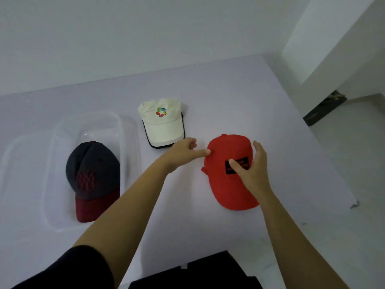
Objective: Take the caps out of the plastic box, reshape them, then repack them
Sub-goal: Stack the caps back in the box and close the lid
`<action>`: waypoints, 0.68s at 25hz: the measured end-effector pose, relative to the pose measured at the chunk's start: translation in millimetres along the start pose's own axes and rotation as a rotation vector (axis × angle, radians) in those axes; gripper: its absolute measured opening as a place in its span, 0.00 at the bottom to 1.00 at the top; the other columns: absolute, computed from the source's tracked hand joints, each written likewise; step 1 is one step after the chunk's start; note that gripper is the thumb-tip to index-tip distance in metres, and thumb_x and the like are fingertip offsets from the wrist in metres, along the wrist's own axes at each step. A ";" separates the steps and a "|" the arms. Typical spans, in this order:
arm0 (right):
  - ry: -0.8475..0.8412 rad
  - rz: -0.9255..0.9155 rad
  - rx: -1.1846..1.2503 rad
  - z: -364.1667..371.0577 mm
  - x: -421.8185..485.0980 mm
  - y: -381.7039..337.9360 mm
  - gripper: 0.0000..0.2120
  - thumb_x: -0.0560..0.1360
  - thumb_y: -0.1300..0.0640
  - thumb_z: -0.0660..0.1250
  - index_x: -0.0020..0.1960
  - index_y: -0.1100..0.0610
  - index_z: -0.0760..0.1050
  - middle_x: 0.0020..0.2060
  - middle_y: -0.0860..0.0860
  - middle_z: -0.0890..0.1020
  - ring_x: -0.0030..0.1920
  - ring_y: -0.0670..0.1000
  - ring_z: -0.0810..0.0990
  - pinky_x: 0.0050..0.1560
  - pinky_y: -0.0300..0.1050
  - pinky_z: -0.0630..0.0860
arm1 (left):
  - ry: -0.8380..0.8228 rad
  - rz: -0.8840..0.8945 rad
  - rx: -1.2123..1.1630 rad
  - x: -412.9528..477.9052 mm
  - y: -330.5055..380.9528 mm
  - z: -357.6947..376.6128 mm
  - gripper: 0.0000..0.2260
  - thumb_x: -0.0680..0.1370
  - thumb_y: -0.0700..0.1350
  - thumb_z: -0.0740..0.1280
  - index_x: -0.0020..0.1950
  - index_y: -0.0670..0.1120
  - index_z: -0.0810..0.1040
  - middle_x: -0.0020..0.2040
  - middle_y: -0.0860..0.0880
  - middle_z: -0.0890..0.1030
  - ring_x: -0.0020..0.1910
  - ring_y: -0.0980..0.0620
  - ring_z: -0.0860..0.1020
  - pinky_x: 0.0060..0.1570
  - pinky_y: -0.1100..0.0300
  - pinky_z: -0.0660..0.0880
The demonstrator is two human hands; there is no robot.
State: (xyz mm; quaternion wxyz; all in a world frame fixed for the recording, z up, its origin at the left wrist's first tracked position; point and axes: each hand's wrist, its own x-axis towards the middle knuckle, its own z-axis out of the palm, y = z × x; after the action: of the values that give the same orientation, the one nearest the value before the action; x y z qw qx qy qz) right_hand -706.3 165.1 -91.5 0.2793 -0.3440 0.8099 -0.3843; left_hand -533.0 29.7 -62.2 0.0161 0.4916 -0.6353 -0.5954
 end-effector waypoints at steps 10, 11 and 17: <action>-0.464 0.139 0.056 -26.3 40.8 54.8 0.67 0.46 0.36 0.80 0.75 0.43 0.44 0.74 0.47 0.59 0.74 0.50 0.58 0.71 0.59 0.61 | -0.077 -0.217 -0.414 27.4 -6.0 63.1 0.31 0.71 0.53 0.73 0.71 0.51 0.65 0.66 0.50 0.72 0.64 0.46 0.71 0.57 0.35 0.72; -0.465 0.109 0.051 -25.8 42.8 54.8 0.67 0.45 0.36 0.80 0.74 0.43 0.46 0.72 0.46 0.62 0.73 0.50 0.60 0.71 0.59 0.62 | -0.087 -0.226 -0.426 28.9 -5.9 64.5 0.31 0.71 0.54 0.73 0.70 0.50 0.67 0.66 0.49 0.73 0.65 0.45 0.71 0.58 0.34 0.71; -0.468 -0.013 0.022 -26.4 50.0 51.8 0.46 0.48 0.39 0.80 0.58 0.25 0.57 0.57 0.33 0.68 0.67 0.49 0.67 0.67 0.58 0.67 | -0.138 -0.261 -0.342 34.8 -0.8 63.8 0.27 0.71 0.56 0.72 0.66 0.47 0.72 0.62 0.48 0.78 0.62 0.46 0.75 0.61 0.36 0.71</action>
State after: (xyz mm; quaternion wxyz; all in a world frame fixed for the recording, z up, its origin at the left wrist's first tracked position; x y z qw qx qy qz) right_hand -773.3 162.1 -128.6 0.4605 -0.4259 0.7168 -0.3046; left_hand -589.1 54.7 -101.0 -0.0214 0.5177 -0.4556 -0.7239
